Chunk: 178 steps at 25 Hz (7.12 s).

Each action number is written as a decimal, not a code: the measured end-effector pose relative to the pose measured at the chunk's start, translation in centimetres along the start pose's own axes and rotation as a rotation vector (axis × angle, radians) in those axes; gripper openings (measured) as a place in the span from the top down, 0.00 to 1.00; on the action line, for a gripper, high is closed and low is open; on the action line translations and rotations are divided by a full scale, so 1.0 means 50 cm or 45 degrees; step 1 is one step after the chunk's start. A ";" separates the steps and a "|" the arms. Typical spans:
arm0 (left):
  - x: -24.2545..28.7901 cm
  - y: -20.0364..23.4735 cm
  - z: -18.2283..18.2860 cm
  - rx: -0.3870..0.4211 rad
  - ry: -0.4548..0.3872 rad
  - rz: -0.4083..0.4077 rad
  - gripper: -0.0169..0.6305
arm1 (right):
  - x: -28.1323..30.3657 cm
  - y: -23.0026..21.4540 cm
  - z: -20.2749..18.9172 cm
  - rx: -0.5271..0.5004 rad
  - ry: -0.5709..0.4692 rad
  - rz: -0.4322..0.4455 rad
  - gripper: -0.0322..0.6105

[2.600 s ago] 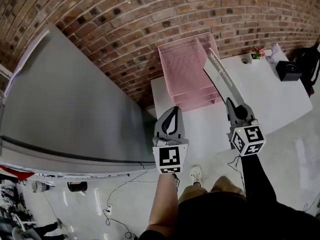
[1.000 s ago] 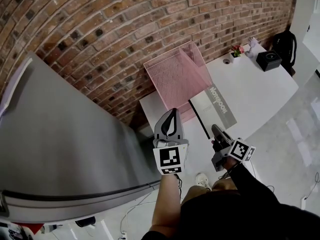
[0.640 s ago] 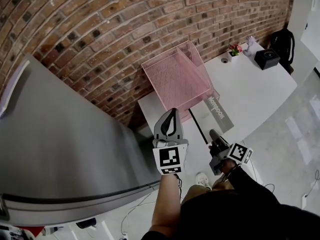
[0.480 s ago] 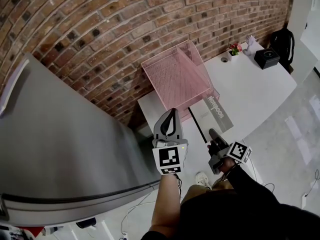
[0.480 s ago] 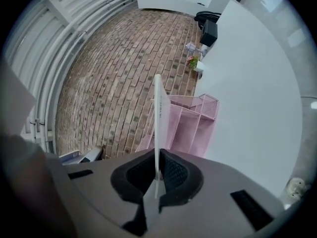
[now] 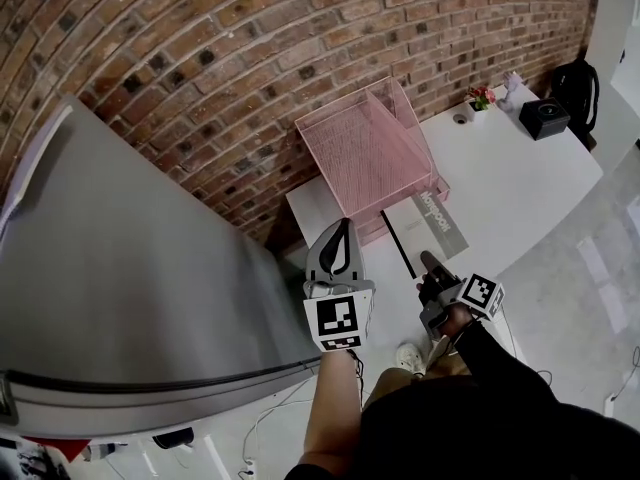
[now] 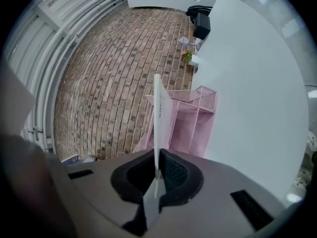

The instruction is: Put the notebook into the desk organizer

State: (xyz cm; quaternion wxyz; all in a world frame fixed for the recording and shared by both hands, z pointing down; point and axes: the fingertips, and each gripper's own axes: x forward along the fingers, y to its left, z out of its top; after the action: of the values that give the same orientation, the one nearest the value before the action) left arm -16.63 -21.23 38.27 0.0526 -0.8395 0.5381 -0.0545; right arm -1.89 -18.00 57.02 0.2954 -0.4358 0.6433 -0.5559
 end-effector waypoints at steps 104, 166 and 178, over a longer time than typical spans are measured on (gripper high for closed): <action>0.118 0.142 -0.057 0.018 0.174 0.266 0.95 | 0.324 -0.051 0.035 -0.025 0.297 -0.311 0.53; 0.022 -0.099 0.100 0.022 -0.039 0.369 0.95 | 0.055 0.400 0.209 -2.027 0.063 0.444 0.53; 0.050 -0.123 0.105 0.039 -0.026 0.403 0.95 | 0.049 0.399 0.255 -2.004 0.073 0.484 0.92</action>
State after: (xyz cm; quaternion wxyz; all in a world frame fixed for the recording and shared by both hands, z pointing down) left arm -9.27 -20.79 34.05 0.0787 -0.7437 0.6623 -0.0452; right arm 3.40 -25.97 35.22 -0.0250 -0.3846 0.9163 0.1084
